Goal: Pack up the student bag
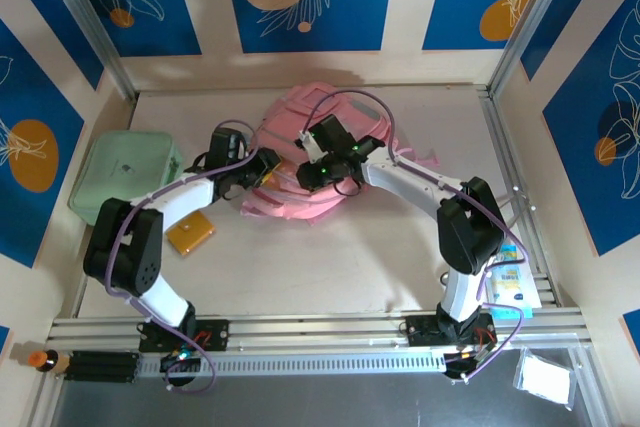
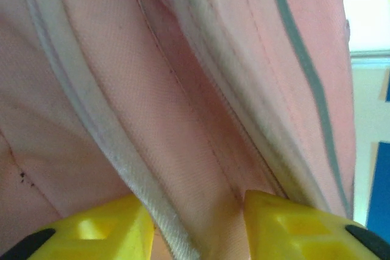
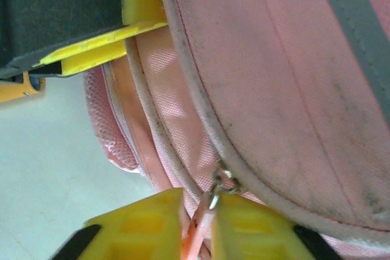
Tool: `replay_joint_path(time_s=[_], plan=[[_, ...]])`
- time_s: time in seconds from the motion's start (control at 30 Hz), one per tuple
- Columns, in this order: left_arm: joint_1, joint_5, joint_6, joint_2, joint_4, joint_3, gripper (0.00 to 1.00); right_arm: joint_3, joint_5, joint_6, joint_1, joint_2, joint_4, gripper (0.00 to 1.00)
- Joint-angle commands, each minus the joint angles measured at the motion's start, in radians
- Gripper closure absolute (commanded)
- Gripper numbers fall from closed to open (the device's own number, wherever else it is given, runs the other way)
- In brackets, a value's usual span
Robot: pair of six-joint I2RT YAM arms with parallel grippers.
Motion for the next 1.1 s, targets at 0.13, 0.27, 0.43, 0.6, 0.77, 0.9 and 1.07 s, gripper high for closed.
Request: replay_joint_path(time_s=[0.13,0.27,0.43,0.6,0.77,0.9,1.07], plan=[[-0.018,-0.1,0.168,-0.15,-0.244,0.012,0.41,-0.216,-0.129,0.154,-0.115,-0.253,0.137,0.53],[-0.051,-0.139,0.252,-0.188,-0.321,0.048,0.4,-0.276,-0.129,0.244,-0.176,-0.328,0.163,0.47],[-0.206,-0.353,0.403,-0.146,-0.525,0.222,0.41,-0.315,-0.113,0.363,-0.241,-0.355,0.184,0.44],[-0.329,-0.499,0.462,-0.04,-0.65,0.372,0.47,-0.33,-0.133,0.453,-0.298,-0.344,0.191,0.43],[-0.409,-0.587,0.503,0.055,-0.716,0.476,0.53,-0.342,-0.15,0.494,-0.328,-0.337,0.198,0.43],[-0.444,-0.641,0.522,0.114,-0.767,0.533,0.58,-0.35,-0.16,0.507,-0.34,-0.331,0.2,0.43],[-0.454,-0.644,0.534,0.177,-0.811,0.576,0.61,-0.351,-0.174,0.515,-0.346,-0.317,0.207,0.44]])
